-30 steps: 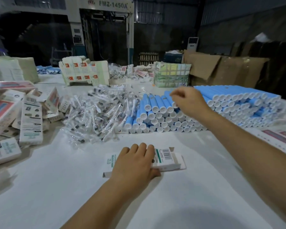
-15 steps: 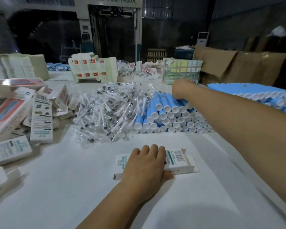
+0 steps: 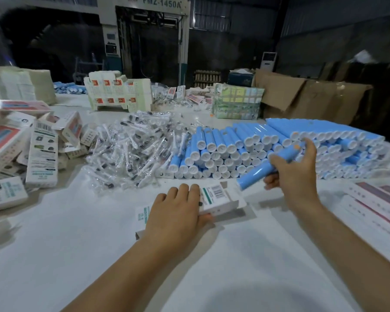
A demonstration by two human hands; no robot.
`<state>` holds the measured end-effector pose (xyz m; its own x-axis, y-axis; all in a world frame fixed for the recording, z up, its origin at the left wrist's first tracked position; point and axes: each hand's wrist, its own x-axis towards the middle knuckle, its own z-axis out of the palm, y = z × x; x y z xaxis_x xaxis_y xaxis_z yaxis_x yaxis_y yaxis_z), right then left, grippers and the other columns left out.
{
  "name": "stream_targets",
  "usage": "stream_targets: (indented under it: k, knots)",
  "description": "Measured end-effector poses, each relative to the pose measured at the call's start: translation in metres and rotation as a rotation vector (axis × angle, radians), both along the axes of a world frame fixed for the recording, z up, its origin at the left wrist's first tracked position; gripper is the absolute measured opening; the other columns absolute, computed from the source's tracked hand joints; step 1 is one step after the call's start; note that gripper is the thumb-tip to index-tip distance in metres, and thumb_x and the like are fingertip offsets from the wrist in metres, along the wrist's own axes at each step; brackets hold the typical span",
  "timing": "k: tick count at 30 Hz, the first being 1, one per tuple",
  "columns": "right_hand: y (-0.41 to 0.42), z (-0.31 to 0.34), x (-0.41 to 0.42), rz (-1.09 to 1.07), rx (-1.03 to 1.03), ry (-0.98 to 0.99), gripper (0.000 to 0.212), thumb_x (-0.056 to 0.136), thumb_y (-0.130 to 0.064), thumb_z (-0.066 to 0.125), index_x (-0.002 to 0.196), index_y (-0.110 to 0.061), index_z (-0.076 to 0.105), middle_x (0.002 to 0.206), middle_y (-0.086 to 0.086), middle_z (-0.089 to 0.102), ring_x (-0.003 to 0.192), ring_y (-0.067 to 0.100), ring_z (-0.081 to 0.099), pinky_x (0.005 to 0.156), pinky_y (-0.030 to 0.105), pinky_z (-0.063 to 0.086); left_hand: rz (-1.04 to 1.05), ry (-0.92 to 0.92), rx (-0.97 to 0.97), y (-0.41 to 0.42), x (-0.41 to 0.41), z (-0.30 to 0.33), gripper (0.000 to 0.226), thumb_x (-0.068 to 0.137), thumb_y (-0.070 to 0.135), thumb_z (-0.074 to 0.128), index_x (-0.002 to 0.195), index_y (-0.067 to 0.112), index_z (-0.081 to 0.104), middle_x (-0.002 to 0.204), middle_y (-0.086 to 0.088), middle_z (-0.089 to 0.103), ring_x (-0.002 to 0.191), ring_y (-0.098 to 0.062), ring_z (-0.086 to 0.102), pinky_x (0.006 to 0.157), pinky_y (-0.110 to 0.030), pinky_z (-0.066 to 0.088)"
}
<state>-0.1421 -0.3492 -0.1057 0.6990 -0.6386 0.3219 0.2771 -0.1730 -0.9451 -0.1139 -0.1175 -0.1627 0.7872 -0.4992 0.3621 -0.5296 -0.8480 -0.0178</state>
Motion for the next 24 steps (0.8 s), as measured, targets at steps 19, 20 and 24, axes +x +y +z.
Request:
stream_targets:
  k: [19, 20, 24]
  knots:
    - [0.062, -0.006, 0.004, 0.206, -0.145, 0.034, 0.021, 0.094, -0.007, 0.05, 0.083, -0.013, 0.068, 0.056, -0.006, 0.054, 0.044, 0.005, 0.038, 0.039, 0.017, 0.03, -0.049, 0.011, 0.008, -0.003, -0.017, 0.006, 0.069, 0.092, 0.06, 0.043, 0.138, 0.012, 0.027, 0.128, -0.007, 0.042, 0.111, -0.027, 0.04, 0.089, -0.04, 0.031]
    - [0.076, 0.004, 0.011, 0.279, -0.244, 0.022, 0.022, 0.094, -0.007, 0.051, 0.083, -0.015, 0.068, 0.058, -0.007, 0.057, 0.044, 0.005, 0.041, 0.04, 0.017, 0.032, -0.051, 0.009, 0.011, -0.004, -0.014, 0.004, 0.067, 0.093, 0.058, 0.043, 0.137, 0.01, 0.028, 0.127, -0.008, 0.042, 0.111, -0.029, 0.04, 0.088, -0.041, 0.031]
    - [0.157, 0.028, 0.05, 0.54, -0.721, 0.032, 0.019, 0.091, -0.01, 0.055, 0.084, -0.024, 0.065, 0.062, -0.01, 0.063, 0.05, 0.004, 0.05, 0.052, 0.022, 0.043, -0.045, 0.03, 0.045, -0.003, -0.012, 0.006, 0.06, 0.096, 0.052, 0.042, 0.135, 0.006, 0.036, 0.129, -0.014, 0.045, 0.113, -0.032, 0.041, 0.089, -0.042, 0.031]
